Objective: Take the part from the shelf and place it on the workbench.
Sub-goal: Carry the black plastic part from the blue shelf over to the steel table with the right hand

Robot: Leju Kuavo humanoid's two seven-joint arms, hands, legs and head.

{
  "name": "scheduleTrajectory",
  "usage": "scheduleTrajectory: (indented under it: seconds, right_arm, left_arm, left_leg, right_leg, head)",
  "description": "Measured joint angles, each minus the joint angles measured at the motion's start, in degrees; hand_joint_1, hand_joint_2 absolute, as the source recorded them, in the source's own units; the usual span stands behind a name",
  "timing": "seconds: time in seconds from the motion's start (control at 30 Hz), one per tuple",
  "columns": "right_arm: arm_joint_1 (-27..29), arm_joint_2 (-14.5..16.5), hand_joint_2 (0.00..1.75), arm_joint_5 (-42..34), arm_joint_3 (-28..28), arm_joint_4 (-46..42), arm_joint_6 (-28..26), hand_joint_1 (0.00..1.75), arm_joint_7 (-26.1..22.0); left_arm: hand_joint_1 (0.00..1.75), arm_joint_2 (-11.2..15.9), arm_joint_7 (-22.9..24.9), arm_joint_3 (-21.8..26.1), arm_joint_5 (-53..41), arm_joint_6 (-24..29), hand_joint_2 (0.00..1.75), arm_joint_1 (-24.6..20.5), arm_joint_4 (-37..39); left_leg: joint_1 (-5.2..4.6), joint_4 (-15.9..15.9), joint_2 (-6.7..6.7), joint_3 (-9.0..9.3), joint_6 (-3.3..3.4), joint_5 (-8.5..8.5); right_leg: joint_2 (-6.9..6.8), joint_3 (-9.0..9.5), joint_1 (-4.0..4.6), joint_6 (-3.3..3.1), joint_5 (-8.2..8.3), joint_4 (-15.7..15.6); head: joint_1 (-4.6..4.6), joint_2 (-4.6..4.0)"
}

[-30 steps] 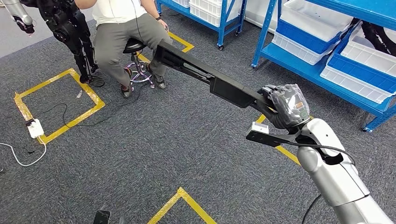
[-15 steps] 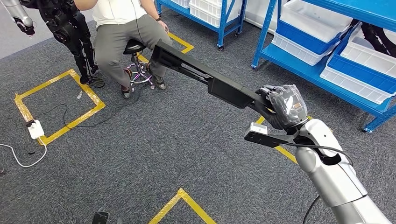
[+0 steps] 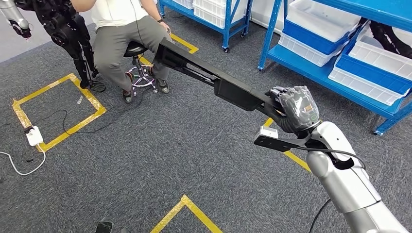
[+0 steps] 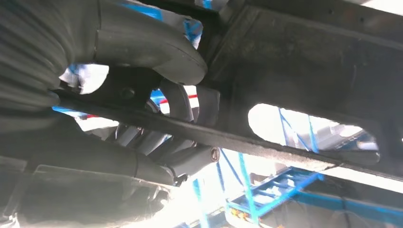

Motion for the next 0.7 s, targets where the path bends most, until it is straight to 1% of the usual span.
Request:
scheduleTrajectory:
  seconds: [0.03,0.07,0.1,0.13,0.17,0.2,0.23,0.27,0.3,0.33,0.37,0.4,0.43,0.47,0.5,0.53,0.57,0.6,0.63,0.67,0.7]
  right_arm:
    - [0.01,0.03,1.75,0.04,0.07,0.01,-0.02,1.75,0.00]
    - [0.02,0.07,1.75,0.09,0.15,0.01,-0.05,1.75,-0.01]
    - [0.00,0.10,1.75,0.14,0.20,0.00,-0.08,1.75,-0.02]
    - [0.00,0.11,1.75,0.16,0.22,0.00,-0.11,1.75,-0.04]
    - [0.05,0.13,1.75,0.23,0.26,0.01,-0.14,1.75,-0.05]
    - [0.15,0.13,1.75,0.30,0.34,0.01,-0.15,1.75,-0.07]
    - [0.28,0.13,1.75,0.38,0.43,0.02,-0.16,1.75,-0.07]
    - [0.38,0.14,1.75,0.44,0.52,0.02,-0.16,1.75,-0.07]
    - [0.44,0.16,1.75,0.46,0.57,0.02,-0.17,1.75,-0.07]
    - [0.43,0.19,1.75,0.48,0.59,0.01,-0.18,1.75,-0.07]
    - [0.37,0.21,1.75,0.48,0.58,0.01,-0.18,1.75,-0.07]
    - [0.29,0.23,1.75,0.48,0.57,0.00,-0.20,1.75,-0.07]
    - [0.23,0.22,1.75,0.49,0.56,0.00,-0.22,1.75,-0.07]
    - [0.20,0.20,1.75,0.50,0.55,0.01,-0.25,1.75,-0.07]
    - [0.20,0.18,1.75,0.53,0.55,0.01,-0.27,1.75,-0.07]
    - [0.16,0.17,1.75,0.56,0.54,0.01,-0.29,1.75,-0.07]
    - [0.14,0.17,1.75,0.59,0.53,0.00,-0.30,1.75,-0.07]
    - [0.08,0.16,1.75,0.62,0.51,-0.01,-0.32,1.75,-0.07]
    - [0.01,0.13,1.75,0.63,0.50,-0.01,-0.37,1.75,-0.08]
    - [0.01,0.08,1.75,0.64,0.50,0.00,-0.40,1.75,-0.09]
    - [0.04,0.04,1.75,0.63,0.52,0.03,-0.44,1.75,-0.09]
  left_arm:
    - [0.00,-0.03,0.00,0.00,-0.02,-0.01,1.75,0.13,-0.01]
    - [0.00,-0.06,0.00,-0.01,-0.03,-0.01,1.75,0.25,-0.01]
    - [0.00,-0.06,0.00,-0.01,-0.05,-0.01,1.75,0.29,-0.02]
    - [0.00,-0.06,0.00,-0.01,-0.07,-0.01,1.75,0.28,-0.02]
    - [0.00,-0.06,0.00,-0.01,-0.11,-0.01,1.75,0.26,-0.03]
    - [0.00,-0.06,0.00,-0.02,-0.18,-0.01,1.75,0.24,-0.03]
    - [0.00,-0.07,0.00,-0.02,-0.22,-0.01,1.75,0.26,-0.03]
    - [0.00,-0.07,0.00,-0.02,-0.26,-0.01,1.75,0.29,-0.03]
    - [0.00,-0.06,0.00,-0.02,-0.27,-0.01,1.75,0.31,-0.03]
    - [0.00,-0.05,0.00,-0.01,-0.28,-0.01,1.75,0.31,-0.03]
    - [0.00,-0.04,0.00,-0.01,-0.34,-0.01,1.75,0.29,-0.04]
    - [0.00,-0.01,0.00,-0.01,-0.43,-0.01,1.75,0.24,-0.06]
    - [0.00,0.01,-0.01,-0.01,-0.54,0.01,1.75,0.20,-0.08]
    - [0.00,0.02,-0.01,-0.01,-0.64,0.02,1.75,0.17,-0.09]
    - [0.00,0.03,-0.01,-0.01,-0.71,0.03,1.75,0.16,-0.10]
    - [0.00,0.02,-0.01,-0.01,-0.77,0.05,1.75,0.15,-0.10]
    - [0.00,-0.02,0.00,-0.01,-0.83,0.06,1.75,0.14,-0.10]
    - [0.00,-0.04,-0.01,-0.01,-0.91,0.07,1.75,0.08,-0.11]
    - [0.00,-0.05,-0.01,-0.01,-0.98,0.08,1.75,0.00,-0.13]
    - [0.00,-0.07,-0.01,0.00,-1.03,0.08,1.75,-0.06,-0.13]
    - [0.00,-0.05,-0.01,0.01,-1.06,0.09,1.75,-0.11,-0.14]
  left_leg:
    - [0.15,0.11,0.13,-0.12,-0.22,-0.03]
    - [0.29,0.69,0.76,-0.38,-0.36,-0.42]
    - [0.36,2.31,1.66,-1.10,-0.46,-1.47]
    - [0.36,5.28,2.64,-2.40,-0.48,-3.19]
    - [0.27,9.48,3.48,-4.31,-0.42,-5.39]
    - [0.21,14.07,3.85,-6.45,-0.36,-7.50]
    - [0.16,17.72,3.95,-8.19,-0.24,-8.83]
    - [0.10,19.48,3.97,-9.06,-0.04,-9.14]
    - [-0.01,18.67,3.99,-8.66,0.28,-8.28]
    - [-0.16,15.68,4.03,-7.13,0.70,-6.60]
    - [-0.40,11.41,4.22,-4.89,1.24,-4.72]
    - [-0.71,7.37,4.48,-2.77,1.65,-3.24]
    - [-1.01,4.56,4.71,-1.34,1.91,-2.36]
    - [-1.32,3.10,4.86,-0.63,2.06,-2.05]
    - [-1.57,2.81,4.83,-0.58,2.03,-2.09]
    - [-1.69,2.68,4.71,-0.55,2.17,-2.00]
    - [-1.73,2.44,4.59,-0.40,2.41,-1.86]
    - [-1.72,2.18,4.48,-0.26,2.72,-1.70]
    - [-1.66,1.94,4.38,-0.12,3.07,-1.52]
    - [-1.65,1.83,4.25,-0.08,3.33,-1.44]
    - [-1.70,1.84,4.09,-0.13,3.50,-1.41]
  right_leg:
    - [-0.09,-0.19,0.00,-0.57,0.05,0.25]
    - [-0.18,-0.27,-0.02,-1.08,0.11,0.35]
    - [-0.30,-0.29,-0.04,-1.55,0.19,0.39]
    - [-0.45,-0.30,0.08,-1.95,0.26,0.38]
    - [-0.63,-0.32,0.29,-2.25,0.25,0.40]
    - [-0.82,-0.36,0.55,-2.45,0.23,0.42]
    - [-1.01,-0.38,0.82,-2.57,0.20,0.44]
    - [-1.16,-0.39,1.05,-2.62,0.17,0.46]
    - [-1.28,-0.38,1.25,-2.65,0.14,0.48]
    - [-1.38,-0.35,1.39,-2.66,0.13,0.48]
    - [-1.45,-0.32,1.48,-2.66,0.11,0.49]
    - [-1.52,-0.35,1.76,-2.58,0.05,0.57]
    - [-1.60,-0.41,1.91,-2.47,-0.01,0.62]
    - [-1.72,-0.48,2.07,-2.34,-0.06,0.64]
    - [-1.85,-0.56,2.21,-2.16,-0.11,0.62]
    - [-1.98,-0.56,2.24,-1.93,-0.16,0.54]
    - [-2.03,-0.71,2.19,-1.70,-0.39,0.83]
    - [-1.97,-1.22,2.16,-1.58,-1.05,1.91]
    - [-1.87,-2.26,2.10,-1.58,-2.21,4.12]
    - [-1.74,-3.89,1.90,-1.73,-3.69,7.44]
    - [-1.60,-5.89,1.85,-1.87,-5.27,11.45]
  head:
    - [-0.15,0.00]
    - [-0.30,0.00]
    - [-0.37,0.00]
    - [-0.46,0.00]
    - [-0.52,0.00]
    - [-0.56,0.00]
    - [-0.55,0.00]
    - [-0.55,0.00]
    - [-0.55,0.00]
    - [-0.55,0.00]
    - [-0.56,0.00]
    - [-0.55,0.00]
    - [-0.50,0.00]
    - [-0.47,0.00]
    - [-0.43,0.00]
    - [-0.41,0.00]
    - [-0.42,0.00]
    - [-0.39,0.00]
    - [-0.36,0.00]
    - [-0.34,0.00]
    - [-0.31,0.00]
